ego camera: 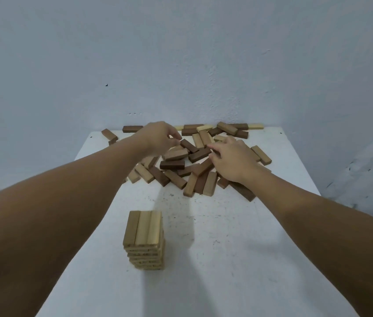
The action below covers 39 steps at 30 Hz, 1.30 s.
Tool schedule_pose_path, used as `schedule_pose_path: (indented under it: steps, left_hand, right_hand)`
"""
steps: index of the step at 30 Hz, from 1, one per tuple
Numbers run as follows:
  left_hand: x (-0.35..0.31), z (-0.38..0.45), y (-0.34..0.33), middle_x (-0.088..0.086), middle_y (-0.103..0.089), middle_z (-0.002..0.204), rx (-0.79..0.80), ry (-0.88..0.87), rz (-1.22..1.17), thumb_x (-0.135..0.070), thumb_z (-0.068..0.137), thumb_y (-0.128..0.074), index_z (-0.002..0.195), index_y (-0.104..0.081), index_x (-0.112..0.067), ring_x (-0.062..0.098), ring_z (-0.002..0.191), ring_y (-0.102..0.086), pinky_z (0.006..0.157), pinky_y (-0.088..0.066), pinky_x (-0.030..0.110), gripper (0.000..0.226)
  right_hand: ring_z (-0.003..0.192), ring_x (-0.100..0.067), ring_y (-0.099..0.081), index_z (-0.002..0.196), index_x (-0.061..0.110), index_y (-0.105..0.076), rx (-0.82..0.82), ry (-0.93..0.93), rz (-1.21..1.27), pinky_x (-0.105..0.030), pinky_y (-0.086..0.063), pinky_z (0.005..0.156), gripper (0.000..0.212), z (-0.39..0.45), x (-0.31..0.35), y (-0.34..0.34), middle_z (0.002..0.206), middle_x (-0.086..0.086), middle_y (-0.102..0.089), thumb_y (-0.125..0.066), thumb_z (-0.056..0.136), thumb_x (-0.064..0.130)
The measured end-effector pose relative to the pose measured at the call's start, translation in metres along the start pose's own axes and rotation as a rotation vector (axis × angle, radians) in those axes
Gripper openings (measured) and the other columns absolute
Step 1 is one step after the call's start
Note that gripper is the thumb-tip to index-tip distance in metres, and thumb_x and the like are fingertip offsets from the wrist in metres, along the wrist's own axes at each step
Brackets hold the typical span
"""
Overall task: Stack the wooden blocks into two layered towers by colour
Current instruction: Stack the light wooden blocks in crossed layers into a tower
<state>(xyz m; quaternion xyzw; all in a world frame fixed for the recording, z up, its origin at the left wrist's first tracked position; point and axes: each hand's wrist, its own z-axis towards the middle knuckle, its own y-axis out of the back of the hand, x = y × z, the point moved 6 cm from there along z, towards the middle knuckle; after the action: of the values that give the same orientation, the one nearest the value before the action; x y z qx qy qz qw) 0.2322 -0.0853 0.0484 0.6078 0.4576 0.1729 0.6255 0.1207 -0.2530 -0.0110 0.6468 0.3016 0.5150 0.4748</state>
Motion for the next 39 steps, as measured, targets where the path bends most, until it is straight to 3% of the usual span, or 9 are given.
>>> schedule_pose_path:
  steps: [4, 8, 13, 15, 18, 23, 29, 34, 39]
  left_hand:
    - [-0.008, 0.039, -0.022, 0.005, -0.054, 0.148, 0.062, -0.034, 0.134, -0.039, 0.107, -0.051, 0.148, -0.055, -0.033, 0.027, 0.133, -0.051, 0.107, -0.040, 0.035, 0.042]
    - [-0.013, 0.075, -0.045, 0.011, -0.043, 0.145, 0.074, -0.106, 0.236, -0.037, 0.111, -0.038, 0.158, -0.035, -0.043, 0.034, 0.134, -0.036, 0.110, -0.036, 0.047, 0.048]
    - [-0.026, 0.102, -0.060, 0.001, -0.019, 0.170, 0.144, -0.229, 0.423, -0.032, 0.112, -0.030, 0.163, -0.020, -0.039, 0.034, 0.141, -0.027, 0.114, -0.033, 0.052, 0.052]
    - [-0.023, 0.109, -0.062, -0.004, -0.023, 0.170, 0.181, -0.247, 0.428, -0.028, 0.112, -0.030, 0.162, -0.022, -0.042, 0.032, 0.134, -0.033, 0.112, -0.035, 0.050, 0.053]
    - [-0.017, 0.111, -0.053, 0.001, -0.058, 0.140, 0.107, -0.250, 0.325, -0.031, 0.110, -0.042, 0.152, -0.047, -0.039, 0.029, 0.120, -0.042, 0.104, -0.040, 0.048, 0.043]
    - [0.003, 0.099, -0.042, 0.002, -0.069, 0.113, -0.029, -0.244, 0.147, -0.028, 0.104, -0.059, 0.119, -0.077, -0.020, 0.024, 0.112, -0.054, 0.095, -0.044, 0.039, 0.025]
    - [0.021, 0.093, -0.043, 0.000, -0.067, 0.108, -0.095, -0.163, -0.016, -0.030, 0.101, -0.064, 0.109, -0.074, -0.019, 0.018, 0.098, -0.062, 0.079, -0.044, 0.031, 0.016]
    - [0.015, 0.101, -0.049, 0.005, -0.046, 0.124, 0.042, -0.191, 0.103, -0.016, 0.106, -0.050, 0.152, -0.045, -0.042, 0.025, 0.102, -0.053, 0.087, -0.043, 0.033, 0.053]
    - [0.023, 0.105, -0.045, 0.003, -0.043, 0.120, -0.015, -0.103, 0.079, -0.013, 0.100, -0.062, 0.140, -0.062, -0.027, 0.023, 0.108, -0.052, 0.086, -0.037, 0.030, 0.043]
  right_hand:
    - [0.138, -0.037, -0.031, 0.147, 0.030, -0.048, 0.034, -0.073, -0.087, -0.053, -0.036, 0.112, 0.044, 0.030, -0.012, -0.003, 0.151, -0.012, -0.037, -0.042, 0.106, 0.045]
    - [0.141, -0.041, -0.024, 0.149, 0.029, -0.043, 0.102, -0.130, -0.132, -0.055, -0.027, 0.115, 0.049, 0.050, -0.014, -0.011, 0.159, -0.016, -0.023, -0.041, 0.104, 0.047]
    - [0.131, -0.038, -0.030, 0.137, 0.035, -0.054, 0.017, -0.099, -0.112, -0.054, -0.027, 0.112, 0.039, 0.056, -0.011, -0.021, 0.144, -0.010, -0.034, -0.040, 0.101, 0.044]
    - [0.128, -0.035, -0.032, 0.133, 0.038, -0.060, -0.017, -0.076, -0.096, -0.053, -0.027, 0.111, 0.038, 0.056, -0.014, -0.021, 0.138, -0.006, -0.038, -0.042, 0.100, 0.046]
    - [0.129, -0.030, -0.034, 0.128, 0.043, -0.065, -0.092, -0.030, -0.081, -0.051, -0.025, 0.112, 0.034, 0.055, -0.018, -0.017, 0.133, 0.001, -0.042, -0.045, 0.100, 0.044]
    - [0.130, -0.025, -0.035, 0.119, 0.037, -0.066, -0.136, -0.082, 0.071, -0.048, -0.023, 0.110, 0.025, 0.064, -0.024, -0.015, 0.129, 0.003, -0.046, -0.047, 0.102, 0.040]
    - [0.136, -0.029, -0.031, 0.134, 0.040, -0.062, -0.045, -0.137, 0.017, -0.048, -0.020, 0.114, 0.037, 0.070, -0.019, -0.022, 0.140, -0.003, -0.041, -0.045, 0.104, 0.051]
    - [0.137, -0.031, -0.034, 0.119, 0.044, -0.069, -0.037, -0.215, 0.054, -0.051, -0.025, 0.113, 0.025, 0.073, -0.016, -0.018, 0.143, -0.004, -0.044, -0.058, 0.099, 0.053]
    - [0.148, -0.033, -0.021, 0.137, 0.043, -0.061, 0.028, -0.201, 0.003, -0.053, -0.023, 0.113, 0.041, 0.082, -0.013, -0.014, 0.156, -0.007, -0.034, -0.062, 0.097, 0.051]
